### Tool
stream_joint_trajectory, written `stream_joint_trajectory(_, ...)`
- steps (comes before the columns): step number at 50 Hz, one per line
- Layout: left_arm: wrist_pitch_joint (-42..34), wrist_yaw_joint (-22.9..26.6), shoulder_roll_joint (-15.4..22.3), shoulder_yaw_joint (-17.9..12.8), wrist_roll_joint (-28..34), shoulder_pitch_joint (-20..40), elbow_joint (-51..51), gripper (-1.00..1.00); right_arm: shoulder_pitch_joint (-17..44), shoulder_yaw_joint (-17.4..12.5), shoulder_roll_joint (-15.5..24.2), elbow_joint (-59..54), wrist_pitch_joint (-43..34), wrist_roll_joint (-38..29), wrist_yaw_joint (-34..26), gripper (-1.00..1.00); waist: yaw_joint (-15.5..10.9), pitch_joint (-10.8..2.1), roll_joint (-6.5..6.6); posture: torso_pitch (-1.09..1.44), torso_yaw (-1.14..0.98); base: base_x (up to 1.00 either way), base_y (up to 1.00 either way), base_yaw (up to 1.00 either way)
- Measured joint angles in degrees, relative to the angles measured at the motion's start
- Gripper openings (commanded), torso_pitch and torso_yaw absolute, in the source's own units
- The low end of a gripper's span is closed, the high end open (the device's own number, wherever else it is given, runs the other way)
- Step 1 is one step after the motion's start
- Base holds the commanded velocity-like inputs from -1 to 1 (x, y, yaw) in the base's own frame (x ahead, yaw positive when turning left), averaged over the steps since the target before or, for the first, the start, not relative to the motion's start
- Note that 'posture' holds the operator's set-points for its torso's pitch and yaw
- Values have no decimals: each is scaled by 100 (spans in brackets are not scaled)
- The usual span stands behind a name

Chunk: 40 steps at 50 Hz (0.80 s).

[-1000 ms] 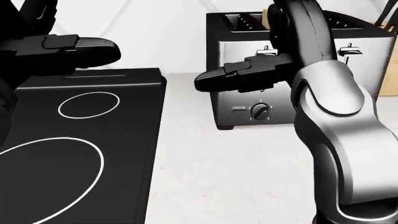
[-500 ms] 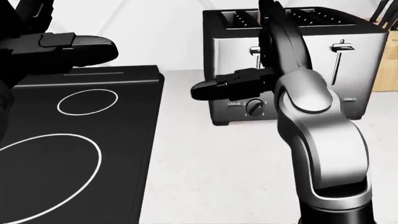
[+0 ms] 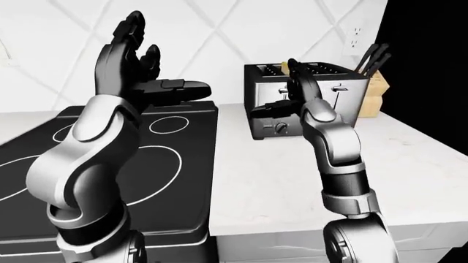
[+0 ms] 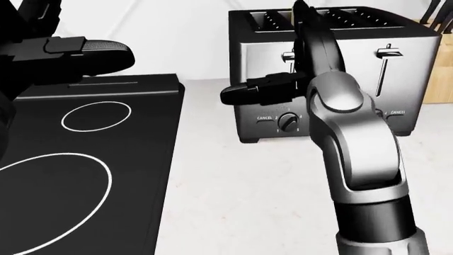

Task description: Push down the lever of the toaster to turn it on.

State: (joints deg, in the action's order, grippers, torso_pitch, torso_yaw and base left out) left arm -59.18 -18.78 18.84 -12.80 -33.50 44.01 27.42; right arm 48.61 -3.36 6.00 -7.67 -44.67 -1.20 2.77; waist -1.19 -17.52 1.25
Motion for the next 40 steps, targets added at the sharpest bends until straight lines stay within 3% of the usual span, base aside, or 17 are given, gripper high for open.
stream_joint_trajectory(22,27,-1,25,-14,-30,9,-3,100,711,-112,186,-2203,1302,288,175,100,35,-4,11,-46,0,0,0,0)
stream_joint_trajectory(40,-8,-42,18,-18,-47,29,13,100,715,-62,141,-2368,1506,369,186,100,-9,20,-2,-46,0,0,0,0)
